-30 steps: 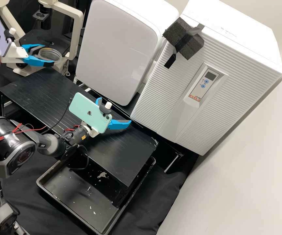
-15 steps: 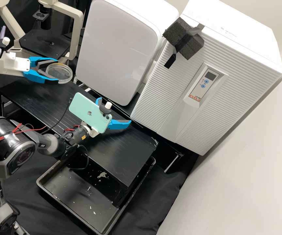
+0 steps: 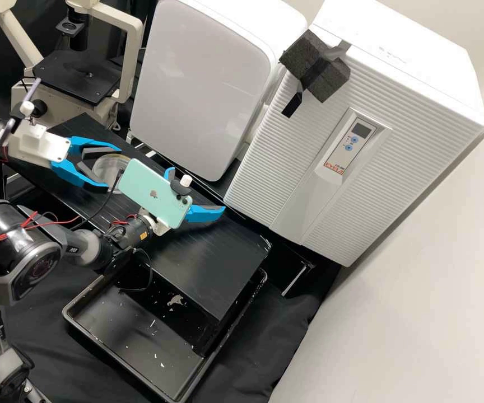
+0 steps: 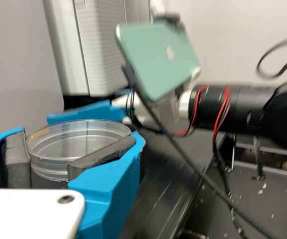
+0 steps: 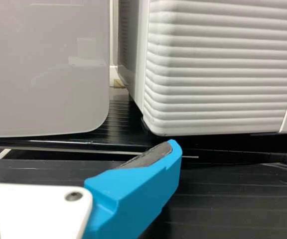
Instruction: Place the petri dish on the bench
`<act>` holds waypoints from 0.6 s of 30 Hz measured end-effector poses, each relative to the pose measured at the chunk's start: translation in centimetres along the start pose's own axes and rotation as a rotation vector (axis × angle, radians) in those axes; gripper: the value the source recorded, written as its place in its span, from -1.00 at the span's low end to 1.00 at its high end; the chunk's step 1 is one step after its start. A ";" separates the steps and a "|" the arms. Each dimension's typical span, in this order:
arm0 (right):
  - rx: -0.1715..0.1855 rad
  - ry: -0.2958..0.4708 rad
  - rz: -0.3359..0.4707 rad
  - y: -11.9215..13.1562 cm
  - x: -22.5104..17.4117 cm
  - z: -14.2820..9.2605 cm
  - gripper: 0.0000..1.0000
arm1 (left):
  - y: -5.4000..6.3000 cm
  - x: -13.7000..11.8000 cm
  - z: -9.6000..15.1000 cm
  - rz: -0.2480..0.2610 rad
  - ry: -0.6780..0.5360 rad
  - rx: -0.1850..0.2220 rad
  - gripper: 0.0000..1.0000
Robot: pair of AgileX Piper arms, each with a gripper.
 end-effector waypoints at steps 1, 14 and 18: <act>0.000 0.000 0.000 0.0 0.0 0.0 1.00 | -0.4 0.5 -0.1 -0.022 0.010 -0.004 -1.00; 0.000 0.000 0.000 0.0 0.0 0.0 1.00 | -2.0 3.8 -1.7 -0.031 0.077 -0.097 -1.00; 0.000 0.000 0.000 0.0 0.0 0.0 1.00 | -2.0 3.9 -1.8 -0.025 0.083 -0.109 -1.00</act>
